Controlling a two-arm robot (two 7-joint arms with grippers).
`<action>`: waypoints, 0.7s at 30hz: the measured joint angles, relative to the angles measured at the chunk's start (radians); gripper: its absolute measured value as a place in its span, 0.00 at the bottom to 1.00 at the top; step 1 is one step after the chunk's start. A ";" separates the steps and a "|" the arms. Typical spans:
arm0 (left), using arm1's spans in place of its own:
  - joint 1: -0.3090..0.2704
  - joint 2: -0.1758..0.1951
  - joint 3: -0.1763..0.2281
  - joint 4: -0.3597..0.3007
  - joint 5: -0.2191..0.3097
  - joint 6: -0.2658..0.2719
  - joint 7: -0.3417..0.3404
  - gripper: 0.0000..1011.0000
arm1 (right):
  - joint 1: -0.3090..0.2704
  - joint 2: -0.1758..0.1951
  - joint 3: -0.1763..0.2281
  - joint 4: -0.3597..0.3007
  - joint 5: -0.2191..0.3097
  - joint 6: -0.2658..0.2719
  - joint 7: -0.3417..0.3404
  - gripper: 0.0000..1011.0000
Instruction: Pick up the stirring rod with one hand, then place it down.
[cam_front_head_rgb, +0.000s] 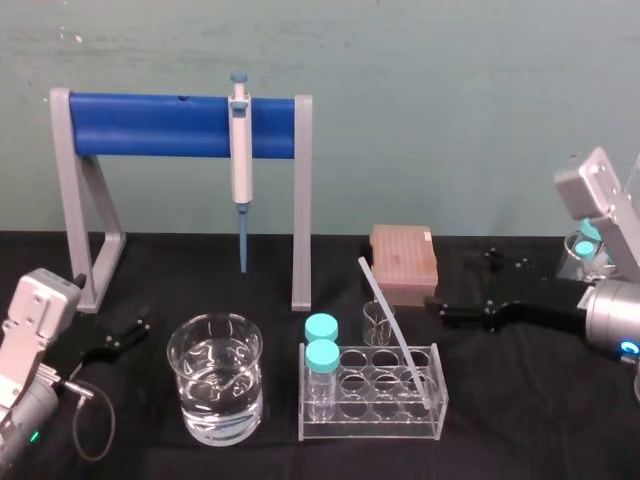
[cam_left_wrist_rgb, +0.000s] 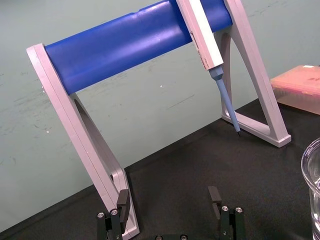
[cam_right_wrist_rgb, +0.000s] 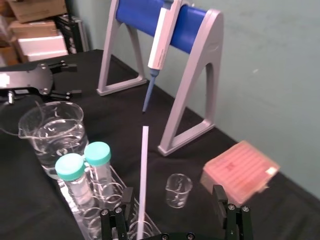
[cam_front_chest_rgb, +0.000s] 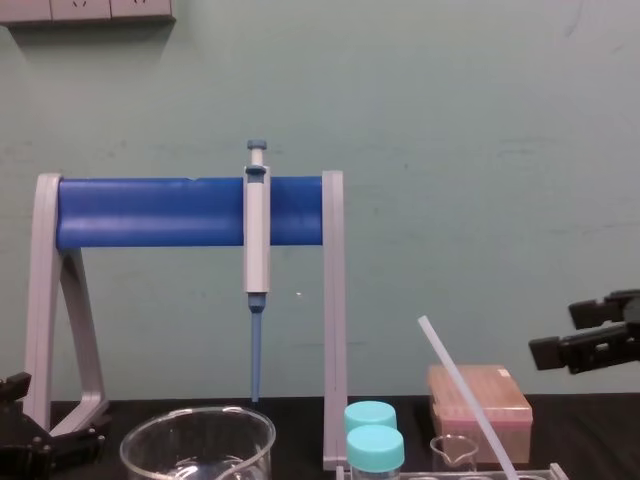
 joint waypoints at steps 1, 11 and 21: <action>0.000 0.000 0.000 0.000 0.000 0.000 0.000 0.99 | 0.022 -0.007 -0.012 0.019 0.014 0.019 0.019 0.99; 0.000 0.000 0.000 0.000 0.000 0.000 0.000 0.99 | 0.141 -0.047 -0.092 0.110 0.043 0.115 0.074 0.99; 0.000 0.000 0.000 0.000 0.000 0.000 0.000 0.99 | 0.234 -0.064 -0.189 0.159 0.003 0.155 0.105 0.99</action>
